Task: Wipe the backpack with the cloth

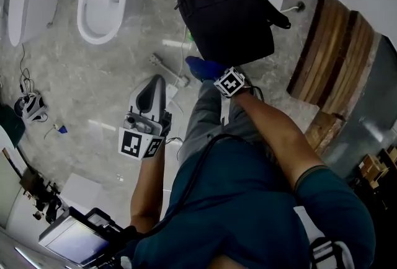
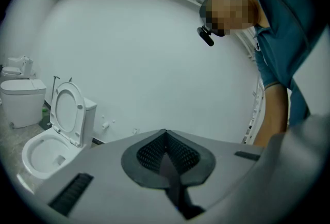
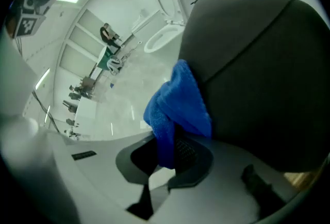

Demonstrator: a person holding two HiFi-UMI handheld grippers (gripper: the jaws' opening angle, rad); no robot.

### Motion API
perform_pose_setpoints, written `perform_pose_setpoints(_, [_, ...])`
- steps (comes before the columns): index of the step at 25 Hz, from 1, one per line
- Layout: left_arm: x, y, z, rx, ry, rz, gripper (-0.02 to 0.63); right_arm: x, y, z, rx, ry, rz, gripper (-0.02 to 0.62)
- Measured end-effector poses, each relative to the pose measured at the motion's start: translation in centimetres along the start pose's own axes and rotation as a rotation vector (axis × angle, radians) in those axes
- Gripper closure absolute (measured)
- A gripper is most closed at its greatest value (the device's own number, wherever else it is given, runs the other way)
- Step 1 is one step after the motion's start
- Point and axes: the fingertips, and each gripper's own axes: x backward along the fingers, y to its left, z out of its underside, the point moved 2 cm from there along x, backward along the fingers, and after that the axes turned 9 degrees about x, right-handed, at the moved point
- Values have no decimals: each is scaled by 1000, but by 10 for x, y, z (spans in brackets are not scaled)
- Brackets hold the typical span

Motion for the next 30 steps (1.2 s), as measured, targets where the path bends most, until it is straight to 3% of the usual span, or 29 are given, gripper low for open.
perform_pose_setpoints(2, [-4, 0, -2, -1, -1, 3, 601, 9, -26, 37, 3, 84, 57, 569])
perform_pose_setpoints(4, [-6, 1, -5, 0, -4, 3, 601, 39, -77, 84, -125, 172, 201, 569])
perform_pose_setpoints(5, [-7, 1, -5, 1, -4, 4, 601, 55, -101, 103, -260, 165, 247, 569])
perform_pose_setpoints(7, [-8, 2, -5, 3, -4, 4, 601, 81, -146, 129, -546, 46, 301, 569])
perform_pose_setpoints(9, [-8, 6, -1, 8, 1, -1, 601, 100, -178, 142, -672, -30, 356, 569])
perform_pose_setpoints(12, [-11, 9, 3, 19, 11, -5, 601, 89, -166, 135, -642, -39, 305, 569])
perform_pose_setpoints(16, [-20, 3, 1, 16, 19, 11, 601, 44, -102, 94, -636, -74, 152, 569])
perform_pose_setpoints(20, [-30, 2, -1, 6, 26, 23, 601, 28, -78, 79, -788, -166, 98, 569])
perform_pose_setpoints(23, [-38, 0, 0, 7, 33, 32, 601, 46, -100, 97, -898, -227, 143, 569])
perform_pose_setpoints(26, [-44, -2, 0, 10, 35, 38, 601, 83, -144, 128, -1020, -307, 249, 569])
perform_pose_setpoints(30, [-51, -2, -4, 14, 31, 32, 601, 123, -190, 158, -1074, -383, 344, 569])
